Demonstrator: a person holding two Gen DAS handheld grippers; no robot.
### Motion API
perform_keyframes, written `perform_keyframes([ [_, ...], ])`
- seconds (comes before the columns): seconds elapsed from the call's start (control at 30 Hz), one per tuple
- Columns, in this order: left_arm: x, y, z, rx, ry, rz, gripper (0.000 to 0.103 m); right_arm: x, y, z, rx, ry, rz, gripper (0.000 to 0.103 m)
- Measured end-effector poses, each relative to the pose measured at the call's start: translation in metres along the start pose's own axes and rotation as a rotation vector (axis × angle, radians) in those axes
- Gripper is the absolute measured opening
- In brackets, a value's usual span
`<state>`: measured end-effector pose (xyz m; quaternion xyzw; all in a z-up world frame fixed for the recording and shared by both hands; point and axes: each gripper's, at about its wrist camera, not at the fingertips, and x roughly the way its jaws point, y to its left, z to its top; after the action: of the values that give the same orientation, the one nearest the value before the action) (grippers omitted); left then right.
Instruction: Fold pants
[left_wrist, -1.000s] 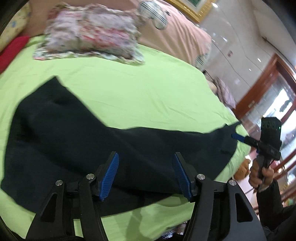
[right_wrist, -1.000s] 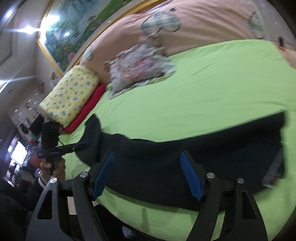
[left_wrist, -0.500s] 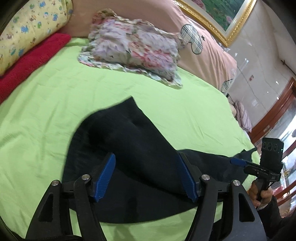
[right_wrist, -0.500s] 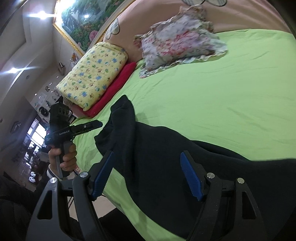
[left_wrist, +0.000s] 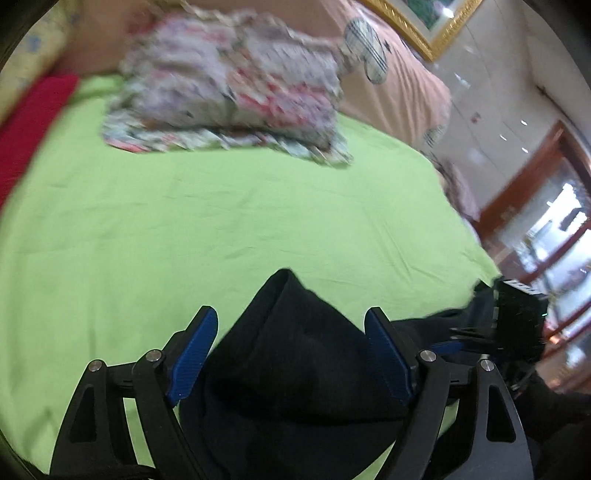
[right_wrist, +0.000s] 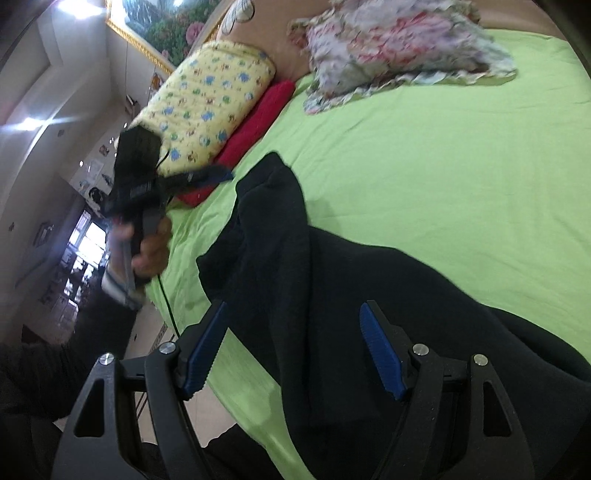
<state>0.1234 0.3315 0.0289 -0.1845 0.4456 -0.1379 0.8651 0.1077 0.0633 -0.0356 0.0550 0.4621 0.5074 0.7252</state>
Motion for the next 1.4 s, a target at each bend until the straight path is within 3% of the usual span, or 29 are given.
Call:
perform_keyframes([
  [0.17,0.047,0.022,0.018,-0.01,0.165,-0.053,0.082,0.022,0.003,0.006,-0.004,0.047,0.01,0.074],
  [0.27,0.057,0.021,0.018,0.007,0.191,-0.085,0.078,0.028,0.001,0.007,-0.001,0.063,0.015,0.074],
  [0.3,0.059,0.018,0.018,0.026,0.191,-0.082,0.073,0.03,0.001,0.007,-0.003,0.071,0.021,0.074],
  [0.37,0.06,0.013,0.016,0.046,0.196,-0.077,0.042,0.033,0.002,0.007,-0.016,0.079,0.03,0.07],
  [0.43,0.058,0.009,0.014,0.065,0.18,-0.056,0.025,0.035,0.006,0.007,-0.045,0.086,0.018,0.047],
  [0.47,0.055,0.006,0.013,0.076,0.171,-0.053,0.021,0.035,0.007,0.008,-0.055,0.084,0.002,0.041],
  [0.53,0.045,-0.001,0.007,0.098,0.133,-0.029,0.016,0.036,0.009,0.009,-0.081,0.08,-0.042,0.013],
  [0.57,0.041,-0.003,0.006,0.109,0.12,-0.016,0.014,0.035,0.01,0.011,-0.088,0.071,-0.054,0.008],
  [0.83,-0.029,-0.014,-0.026,0.079,-0.084,0.04,0.01,0.008,0.039,0.03,-0.228,-0.065,-0.178,0.007],
  [1.0,-0.066,-0.022,-0.063,0.066,-0.204,0.052,0.009,0.005,0.073,0.016,-0.39,-0.106,-0.281,0.007],
  [1.17,-0.072,-0.017,-0.1,0.033,-0.258,0.069,0.008,0.025,0.098,-0.011,-0.508,-0.067,-0.312,0.007],
  [1.4,-0.065,-0.002,-0.146,-0.049,-0.306,0.077,0.009,0.053,0.099,-0.036,-0.55,-0.003,-0.321,0.007],
])
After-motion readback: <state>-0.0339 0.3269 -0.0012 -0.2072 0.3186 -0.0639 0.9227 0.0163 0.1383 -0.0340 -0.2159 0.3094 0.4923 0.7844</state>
